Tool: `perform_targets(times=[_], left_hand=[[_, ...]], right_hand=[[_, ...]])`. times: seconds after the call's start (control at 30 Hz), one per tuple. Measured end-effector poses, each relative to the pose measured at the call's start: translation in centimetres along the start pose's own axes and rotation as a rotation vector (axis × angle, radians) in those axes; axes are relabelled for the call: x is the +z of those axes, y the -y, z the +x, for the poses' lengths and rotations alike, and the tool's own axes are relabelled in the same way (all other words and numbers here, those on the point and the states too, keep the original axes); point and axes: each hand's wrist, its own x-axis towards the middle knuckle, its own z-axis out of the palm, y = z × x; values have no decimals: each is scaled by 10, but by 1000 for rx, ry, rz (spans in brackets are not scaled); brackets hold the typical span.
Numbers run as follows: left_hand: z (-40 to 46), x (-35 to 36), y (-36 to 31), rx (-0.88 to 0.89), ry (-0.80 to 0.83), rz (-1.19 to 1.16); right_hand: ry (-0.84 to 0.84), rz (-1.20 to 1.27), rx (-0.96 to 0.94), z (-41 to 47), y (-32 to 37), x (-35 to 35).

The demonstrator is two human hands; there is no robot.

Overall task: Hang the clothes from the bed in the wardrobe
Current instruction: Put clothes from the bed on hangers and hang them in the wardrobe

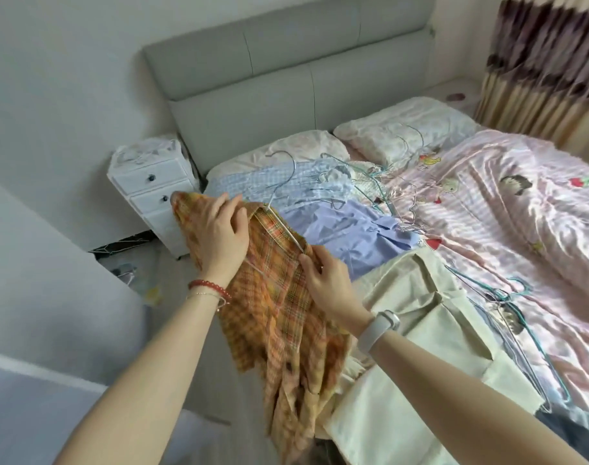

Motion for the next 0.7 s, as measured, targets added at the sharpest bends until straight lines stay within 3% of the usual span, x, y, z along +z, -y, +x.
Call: perform_targets(times=[0.1, 0.33, 0.5, 0.7], left_hand=[[32, 3, 0, -8, -5, -114], [137, 33, -1, 137, -39, -76], [171, 110, -20, 184, 136, -143], [150, 216, -30, 158, 416, -250]], right_hand=[[7, 68, -35, 47, 22, 9], [-66, 189, 16, 154, 32, 2], [-221, 138, 150, 208, -26, -41], [-454, -49, 338, 260, -115, -98]])
